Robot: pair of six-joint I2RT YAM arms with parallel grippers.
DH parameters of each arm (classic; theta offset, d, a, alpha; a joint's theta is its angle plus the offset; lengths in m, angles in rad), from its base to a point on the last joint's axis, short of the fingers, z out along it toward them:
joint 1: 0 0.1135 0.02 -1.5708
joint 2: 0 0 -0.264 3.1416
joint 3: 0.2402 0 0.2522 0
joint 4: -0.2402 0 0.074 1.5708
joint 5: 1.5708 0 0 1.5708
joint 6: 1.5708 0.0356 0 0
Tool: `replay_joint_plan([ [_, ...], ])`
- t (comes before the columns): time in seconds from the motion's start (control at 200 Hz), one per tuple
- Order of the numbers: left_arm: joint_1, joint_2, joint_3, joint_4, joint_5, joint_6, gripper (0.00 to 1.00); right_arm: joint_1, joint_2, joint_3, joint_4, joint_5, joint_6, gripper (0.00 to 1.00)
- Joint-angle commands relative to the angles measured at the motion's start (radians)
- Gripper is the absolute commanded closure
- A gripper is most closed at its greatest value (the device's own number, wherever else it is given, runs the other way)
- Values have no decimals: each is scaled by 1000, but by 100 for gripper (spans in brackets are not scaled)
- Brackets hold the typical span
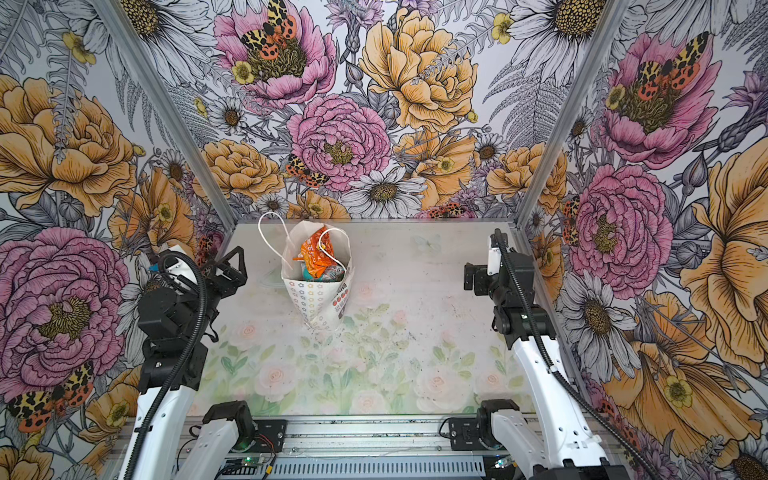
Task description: Place the snacks into the paper bag
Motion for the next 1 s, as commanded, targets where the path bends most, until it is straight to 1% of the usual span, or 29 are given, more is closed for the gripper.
replay_joint_plan([
  [0.0,9,7,-37,64,-49,44,1,-16,7,-104,299,-79,32,0],
  [0.08,9,11,-69,86,-59,55,1,-16,27,-236,509,-77,-2,0],
  [0.145,9,16,-90,103,-65,62,1,-18,52,-346,696,-37,-7,0],
  [0.2,7,23,-103,116,-69,71,1,-20,90,-408,807,-18,-9,0],
  [0.305,11,40,-126,129,-84,95,1,-24,195,-465,937,-9,-24,0],
  [0.395,10,57,-151,153,-88,118,1,-25,293,-492,1066,-28,-10,0],
  [0.455,12,69,-173,182,-113,121,1,-26,357,-495,1136,-36,-2,0],
  [0.615,11,86,-242,272,-138,137,1,-23,514,-472,1246,-51,5,0],
  [0.731,10,86,-312,364,-170,155,1,-22,582,-474,1310,-37,6,0],
  [0.886,10,122,-424,528,-261,213,1,-23,579,-466,1287,-27,14,0],
  [0.996,12,185,-471,638,-286,264,1,-22,581,-465,1293,-27,13,0],
])
